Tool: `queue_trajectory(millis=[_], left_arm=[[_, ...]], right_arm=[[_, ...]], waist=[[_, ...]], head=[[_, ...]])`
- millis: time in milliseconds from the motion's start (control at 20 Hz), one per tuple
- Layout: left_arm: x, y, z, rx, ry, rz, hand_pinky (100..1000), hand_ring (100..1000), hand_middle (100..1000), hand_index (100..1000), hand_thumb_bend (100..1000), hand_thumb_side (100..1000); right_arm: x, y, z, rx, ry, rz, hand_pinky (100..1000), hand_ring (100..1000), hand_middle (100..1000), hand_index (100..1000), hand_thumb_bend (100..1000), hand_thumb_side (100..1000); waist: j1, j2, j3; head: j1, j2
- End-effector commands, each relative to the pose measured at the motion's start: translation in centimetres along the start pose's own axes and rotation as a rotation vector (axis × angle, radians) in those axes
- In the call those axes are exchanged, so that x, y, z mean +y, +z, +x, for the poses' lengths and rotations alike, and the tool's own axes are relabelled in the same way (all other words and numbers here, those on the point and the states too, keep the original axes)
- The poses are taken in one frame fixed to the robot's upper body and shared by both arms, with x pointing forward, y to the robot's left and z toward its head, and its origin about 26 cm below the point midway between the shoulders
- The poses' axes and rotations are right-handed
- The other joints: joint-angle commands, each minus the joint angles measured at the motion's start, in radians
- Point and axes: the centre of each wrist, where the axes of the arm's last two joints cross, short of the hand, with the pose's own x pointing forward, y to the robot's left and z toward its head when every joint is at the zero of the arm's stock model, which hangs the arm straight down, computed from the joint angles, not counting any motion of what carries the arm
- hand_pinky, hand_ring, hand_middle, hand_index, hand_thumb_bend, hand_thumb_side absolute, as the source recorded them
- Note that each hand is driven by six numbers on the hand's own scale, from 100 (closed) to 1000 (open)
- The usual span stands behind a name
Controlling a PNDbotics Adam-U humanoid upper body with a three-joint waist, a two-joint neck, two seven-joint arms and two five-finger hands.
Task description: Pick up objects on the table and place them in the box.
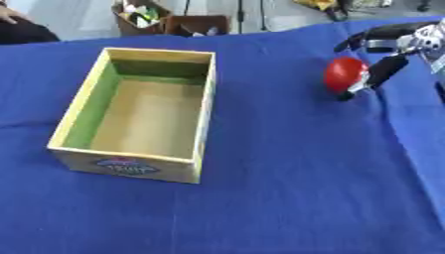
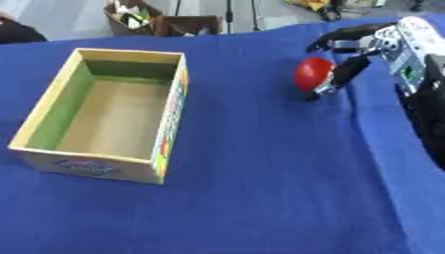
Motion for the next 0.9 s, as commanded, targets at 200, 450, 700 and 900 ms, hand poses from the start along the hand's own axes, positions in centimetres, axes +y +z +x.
queue_trajectory(millis=[200,450,700,900], left_arm=[[0.2,-0.3,0.5,-0.013,-0.016,-0.018,169,316,365,700,100,765],[0.2,-0.3,0.5,-0.013,-0.015,-0.019,170,316,365,700,100,764],[0.2,-0.3,0.5,-0.012,-0.014,-0.018,170,317,365,700,100,761],[0.1,-0.3,0.6,-0.014,-0.011,-0.019,171,317,365,700,100,758]], right_arm=[[-1.3,1.5,-1.0,0.087,0.023,-0.070,814,917,901,1000,663,767],[-1.1,1.3,-0.6,0.092,0.018,-0.069,771,867,850,1000,634,792],[-0.7,0.8,-0.2,0.115,0.011,-0.043,745,801,821,1000,605,825],[-0.4,0.5,0.1,0.120,0.011,-0.034,733,758,807,1000,576,840]], waist=[[-0.003,-0.034,-0.006],[-0.005,-0.036,-0.008],[-0.008,-0.036,-0.006],[-0.010,-0.035,-0.006]], head=[[0.003,0.014],[0.002,0.016],[-0.002,0.013],[-0.004,0.013]])
